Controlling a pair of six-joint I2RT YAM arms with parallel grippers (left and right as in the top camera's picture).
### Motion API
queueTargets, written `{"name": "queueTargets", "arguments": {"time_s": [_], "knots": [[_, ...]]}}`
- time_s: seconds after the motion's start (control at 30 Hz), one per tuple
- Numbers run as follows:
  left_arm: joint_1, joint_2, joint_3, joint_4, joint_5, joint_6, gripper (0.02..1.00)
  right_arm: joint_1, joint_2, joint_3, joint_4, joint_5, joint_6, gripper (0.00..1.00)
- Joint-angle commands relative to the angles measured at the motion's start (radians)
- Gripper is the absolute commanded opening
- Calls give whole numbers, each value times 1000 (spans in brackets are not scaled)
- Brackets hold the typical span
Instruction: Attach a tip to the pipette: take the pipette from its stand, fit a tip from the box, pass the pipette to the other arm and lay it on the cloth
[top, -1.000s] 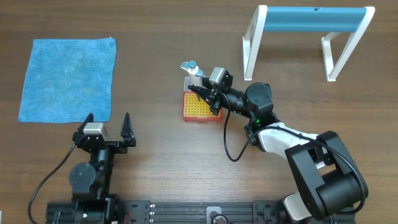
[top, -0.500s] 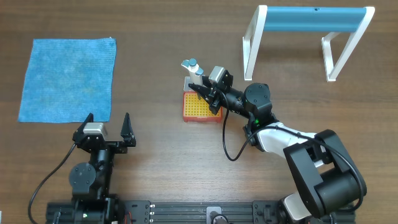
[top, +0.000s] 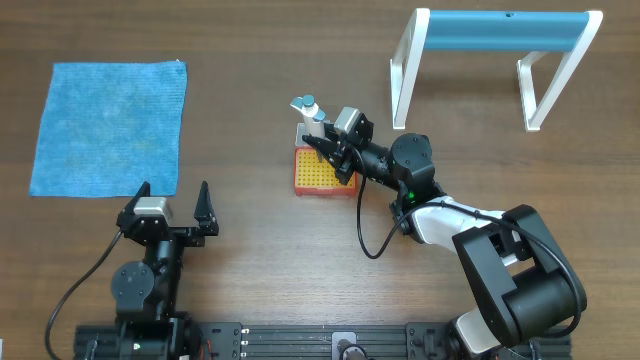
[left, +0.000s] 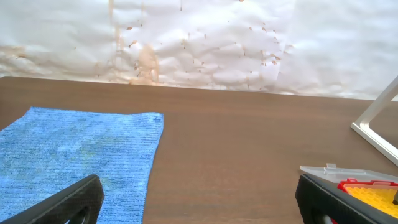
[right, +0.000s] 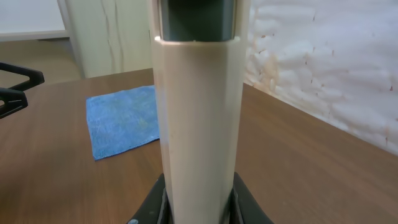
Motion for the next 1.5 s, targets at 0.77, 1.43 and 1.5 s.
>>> {"name": "queueTargets", "arguments": {"time_s": [0.77,1.43,1.5], "knots": [[-5,-7,-2,-6,19,-5,998,-20,-11,11,-18,0,-6,77],[-5,-7,-2,-6,19,-5,998,-26,-43,3,-22,-14,-6,77],[-5,-7,-2,-6,19,-5,998,-29,-43,3,-27,-15,-6,77]]}}
